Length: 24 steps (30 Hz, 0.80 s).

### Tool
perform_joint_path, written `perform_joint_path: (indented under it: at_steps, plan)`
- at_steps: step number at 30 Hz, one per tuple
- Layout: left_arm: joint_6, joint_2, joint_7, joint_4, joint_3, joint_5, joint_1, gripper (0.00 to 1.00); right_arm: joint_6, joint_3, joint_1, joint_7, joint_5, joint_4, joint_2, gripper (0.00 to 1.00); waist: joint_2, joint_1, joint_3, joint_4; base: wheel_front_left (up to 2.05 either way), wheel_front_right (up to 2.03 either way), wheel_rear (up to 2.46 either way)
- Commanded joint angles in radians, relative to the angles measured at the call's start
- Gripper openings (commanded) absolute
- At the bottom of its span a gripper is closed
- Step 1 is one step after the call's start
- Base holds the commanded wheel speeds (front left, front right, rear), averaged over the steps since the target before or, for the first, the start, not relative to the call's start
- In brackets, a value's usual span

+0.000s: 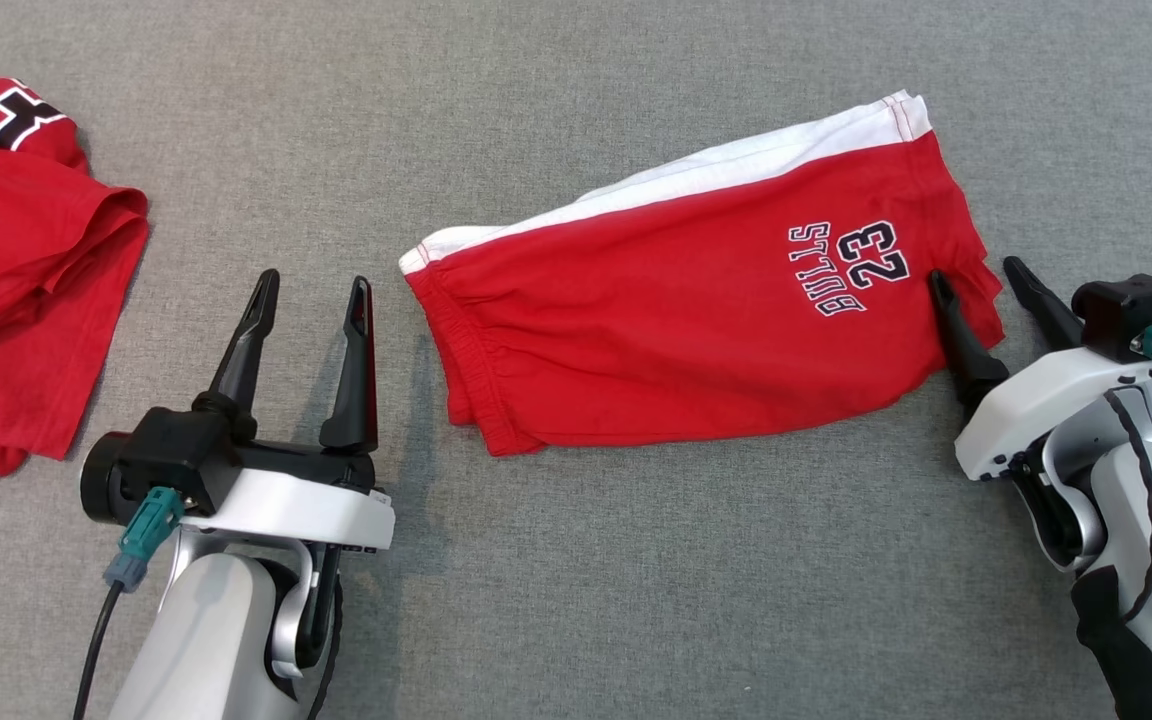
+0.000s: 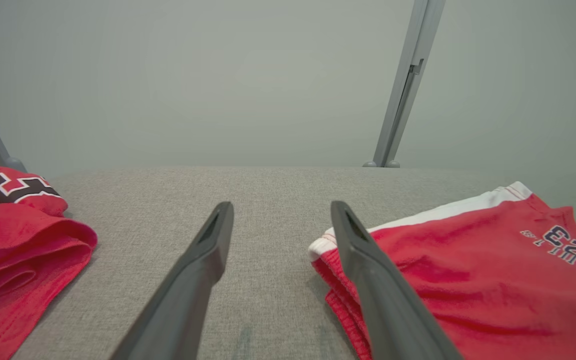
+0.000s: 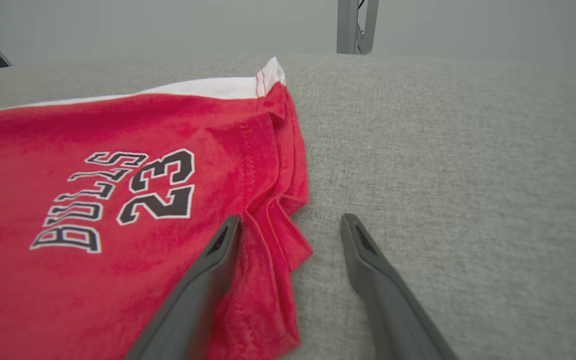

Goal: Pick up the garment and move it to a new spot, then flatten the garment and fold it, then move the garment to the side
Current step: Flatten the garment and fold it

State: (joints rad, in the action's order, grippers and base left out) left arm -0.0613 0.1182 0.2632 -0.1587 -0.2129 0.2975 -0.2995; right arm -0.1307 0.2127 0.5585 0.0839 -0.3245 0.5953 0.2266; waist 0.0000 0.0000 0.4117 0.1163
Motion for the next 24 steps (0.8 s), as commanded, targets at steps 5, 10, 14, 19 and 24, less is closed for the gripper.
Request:
perform_joint_path:
  at_steps: [5, 10, 14, 19, 24]
  plan:
    - [0.016, -0.004, 0.002, -0.011, 0.018, -0.015, -0.013, 1.00, 0.000, 0.050, -0.015, -0.048, -0.068, 0.067, -0.010, 0.00, 0.0000, 0.0000, -0.005, -0.006, 0.00, 0.00, 0.00]
    - [0.021, -0.007, 0.002, -0.019, 0.023, -0.020, -0.002, 1.00, 0.000, 0.048, -0.053, -0.010, -0.096, 0.054, -0.008, 0.00, 0.0000, 0.0000, -0.026, -0.016, 0.00, 0.00, 0.00]
    - [0.024, -0.008, 0.002, -0.024, 0.028, -0.025, 0.019, 1.00, 0.000, 0.036, -0.128, 0.034, -0.113, 0.029, -0.012, 0.00, 0.0000, 0.0000, -0.056, -0.028, 0.00, 0.00, 0.00]
    - [0.020, -0.007, 0.002, -0.026, 0.030, -0.026, 0.049, 1.00, 0.000, -0.016, -0.257, 0.079, -0.124, -0.014, -0.026, 0.00, 0.0000, 0.0000, -0.092, -0.045, 0.00, 0.00, 0.00]
    - [0.017, -0.005, -0.001, -0.026, 0.022, -0.024, 0.067, 1.00, 0.003, -0.091, -0.350, 0.091, -0.121, -0.056, -0.042, 0.00, 0.0000, 0.0000, -0.114, -0.059, 0.00, 0.00, 0.00]
